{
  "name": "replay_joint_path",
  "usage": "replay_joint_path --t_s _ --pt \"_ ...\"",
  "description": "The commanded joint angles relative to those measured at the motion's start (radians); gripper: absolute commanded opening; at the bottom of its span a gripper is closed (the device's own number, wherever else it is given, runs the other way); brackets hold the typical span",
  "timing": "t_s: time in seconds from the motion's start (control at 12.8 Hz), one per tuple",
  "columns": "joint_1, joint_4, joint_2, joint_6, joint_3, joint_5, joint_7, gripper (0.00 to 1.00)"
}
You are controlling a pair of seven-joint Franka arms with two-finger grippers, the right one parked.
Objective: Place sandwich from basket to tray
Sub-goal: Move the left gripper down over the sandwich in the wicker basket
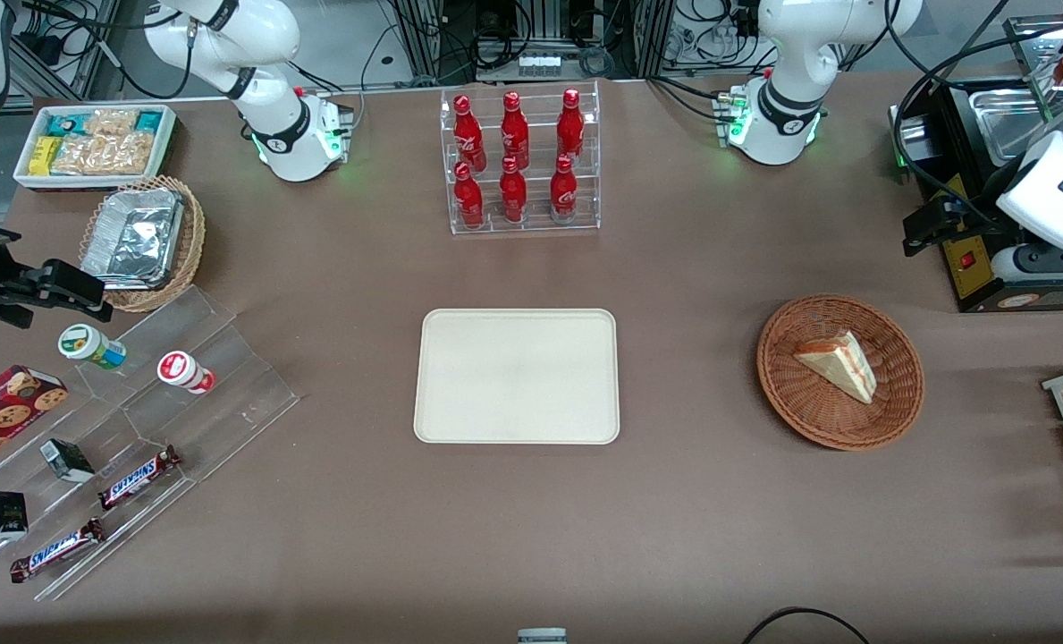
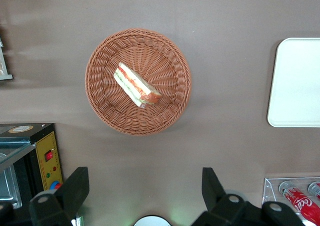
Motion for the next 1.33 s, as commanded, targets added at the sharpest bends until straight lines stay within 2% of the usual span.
replay_joint_path --t_s 0.0,0.39,0.71,1.02,1.25 --pt "0.000 0.007 -0.011 -0.023 0.000 0.008 0.006 1.00" --pt "0.008 -0.008 0.024 0.005 0.005 0.006 -0.002 1.00" --pt "0.035 -0.034 0.105 0.051 0.008 0.008 -0.135 1.00" --pt "0.063 -0.234 0.096 0.270 0.014 0.012 -0.241 1.00" --pt "0.063 -0.362 0.107 0.419 0.037 0.046 -0.354 1.00"
